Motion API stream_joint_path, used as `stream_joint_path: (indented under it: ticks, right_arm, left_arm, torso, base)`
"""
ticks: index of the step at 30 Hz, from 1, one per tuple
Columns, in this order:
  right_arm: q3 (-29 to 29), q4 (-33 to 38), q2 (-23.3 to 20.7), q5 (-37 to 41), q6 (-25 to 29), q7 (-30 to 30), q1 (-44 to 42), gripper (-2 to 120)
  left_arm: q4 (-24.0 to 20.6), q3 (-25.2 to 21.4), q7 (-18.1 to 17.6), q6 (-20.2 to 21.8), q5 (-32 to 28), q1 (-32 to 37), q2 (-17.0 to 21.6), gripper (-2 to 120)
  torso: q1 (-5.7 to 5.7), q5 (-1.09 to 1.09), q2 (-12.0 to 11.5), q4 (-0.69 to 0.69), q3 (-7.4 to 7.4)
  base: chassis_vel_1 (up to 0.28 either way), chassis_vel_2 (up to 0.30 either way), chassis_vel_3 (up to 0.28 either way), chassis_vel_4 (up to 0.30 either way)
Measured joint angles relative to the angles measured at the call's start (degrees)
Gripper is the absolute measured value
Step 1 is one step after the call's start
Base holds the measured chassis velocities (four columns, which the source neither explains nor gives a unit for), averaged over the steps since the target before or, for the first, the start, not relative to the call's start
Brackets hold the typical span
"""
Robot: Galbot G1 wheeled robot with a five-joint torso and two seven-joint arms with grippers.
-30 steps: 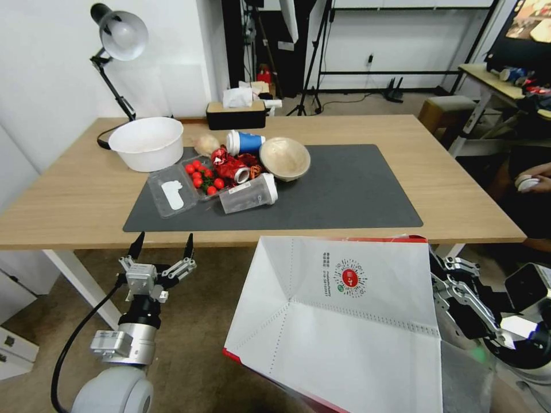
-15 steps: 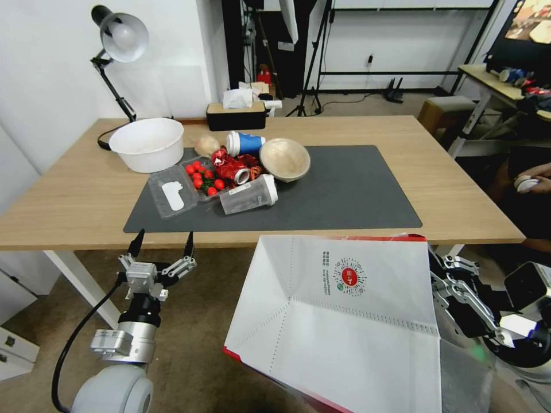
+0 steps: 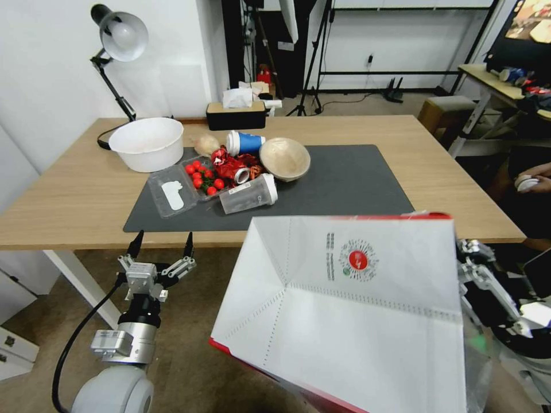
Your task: Pick up the food delivery bag from the floor and place it on the table.
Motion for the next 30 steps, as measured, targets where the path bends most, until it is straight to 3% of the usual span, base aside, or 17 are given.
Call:
stream_joint_path:
  ticks: [5,11,30]
  right_arm:
    - [0.0,1.4,-1.3,1.7,1.6,5.1,1.3,0]
    - [-2.6,4.1,-3.4,2.4,6.0,19.2,5.3,0]
    - [-6.0,4.0,-10.4,3.6,10.2,44.8,17.3,0]
  left_arm:
    - [0.1,-0.1,0.0,-0.3,0.2,0.0,0.0,100]
    - [0.2,0.0,0.0,-0.6,0.5,0.1,-0.3,100]
    - [0.7,0.6,0.1,-0.6,1.3,-0.2,-0.7,100]
  torso:
    - [-0.02,0.00,0.0,0.00,-0.02]
    - [-0.04,0.00,-0.1,0.00,-0.06]
    - [-0.08,0.00,-0.2,0.00,-0.11]
  base:
    - [0.000,0.000,0.000,0.000]
    - [0.000,0.000,0.000,0.000]
    - [0.000,0.000,0.000,0.000]
